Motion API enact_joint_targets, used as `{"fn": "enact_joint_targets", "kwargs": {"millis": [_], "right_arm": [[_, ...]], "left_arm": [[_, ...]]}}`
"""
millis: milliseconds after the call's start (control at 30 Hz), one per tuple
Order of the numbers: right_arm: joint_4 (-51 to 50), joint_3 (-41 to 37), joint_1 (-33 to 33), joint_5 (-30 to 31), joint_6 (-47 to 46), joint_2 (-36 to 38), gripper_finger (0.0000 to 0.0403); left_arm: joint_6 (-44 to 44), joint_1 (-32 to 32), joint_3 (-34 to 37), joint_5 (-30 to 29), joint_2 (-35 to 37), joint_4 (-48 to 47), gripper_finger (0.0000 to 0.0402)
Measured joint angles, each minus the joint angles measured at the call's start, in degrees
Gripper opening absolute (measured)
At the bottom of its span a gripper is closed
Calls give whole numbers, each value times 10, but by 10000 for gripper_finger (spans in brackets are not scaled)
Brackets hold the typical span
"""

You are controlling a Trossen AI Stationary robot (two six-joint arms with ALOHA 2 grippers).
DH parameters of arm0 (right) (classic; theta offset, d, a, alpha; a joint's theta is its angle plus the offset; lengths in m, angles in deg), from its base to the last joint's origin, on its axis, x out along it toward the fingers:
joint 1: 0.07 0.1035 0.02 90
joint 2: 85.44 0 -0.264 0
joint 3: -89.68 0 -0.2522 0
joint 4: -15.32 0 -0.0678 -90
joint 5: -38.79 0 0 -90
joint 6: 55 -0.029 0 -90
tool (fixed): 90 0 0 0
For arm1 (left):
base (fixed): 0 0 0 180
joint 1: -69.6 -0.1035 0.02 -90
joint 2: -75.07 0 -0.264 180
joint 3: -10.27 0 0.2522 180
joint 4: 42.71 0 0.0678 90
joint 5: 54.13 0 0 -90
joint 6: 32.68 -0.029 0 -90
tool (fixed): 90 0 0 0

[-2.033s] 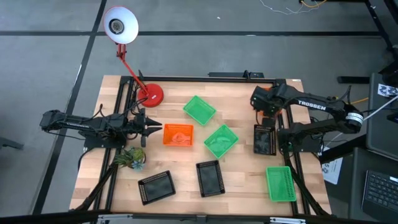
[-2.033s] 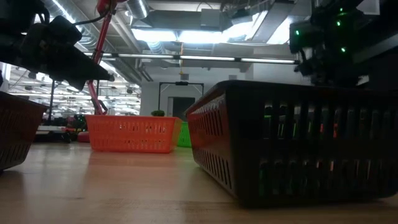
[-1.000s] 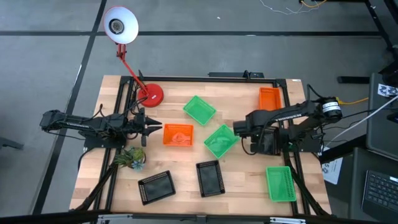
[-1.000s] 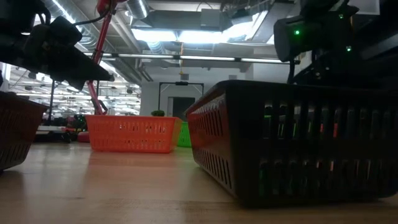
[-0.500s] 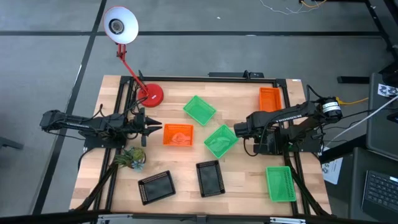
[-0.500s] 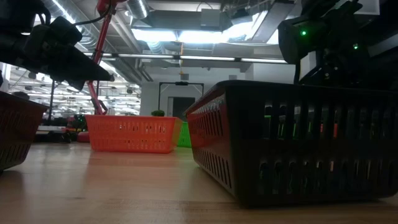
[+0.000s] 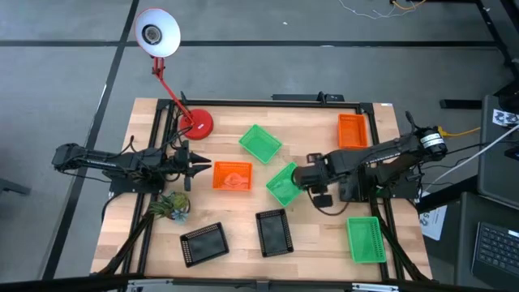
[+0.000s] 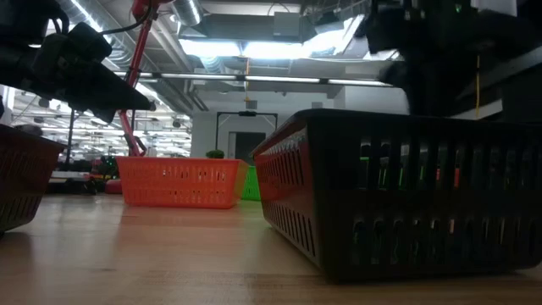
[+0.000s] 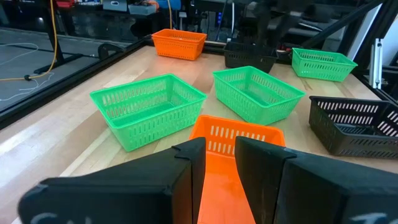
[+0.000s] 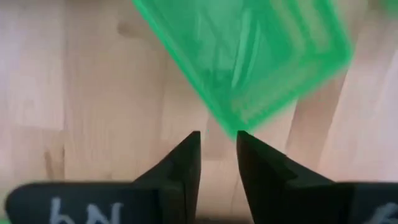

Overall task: Stack baskets by color
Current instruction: Stack the middle green bin on the bottom green bin

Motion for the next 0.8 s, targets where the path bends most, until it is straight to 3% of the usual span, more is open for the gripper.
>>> {"fn": "enact_joint_targets", "kwargs": {"millis": [300, 800], "right_arm": [[129, 1, 21, 5, 58, -57, 103], [115, 0, 20, -16, 80, -96, 103]], "left_arm": [[0, 0, 0, 0, 0, 0, 80], [0, 0, 0, 0, 0, 0, 80]]}}
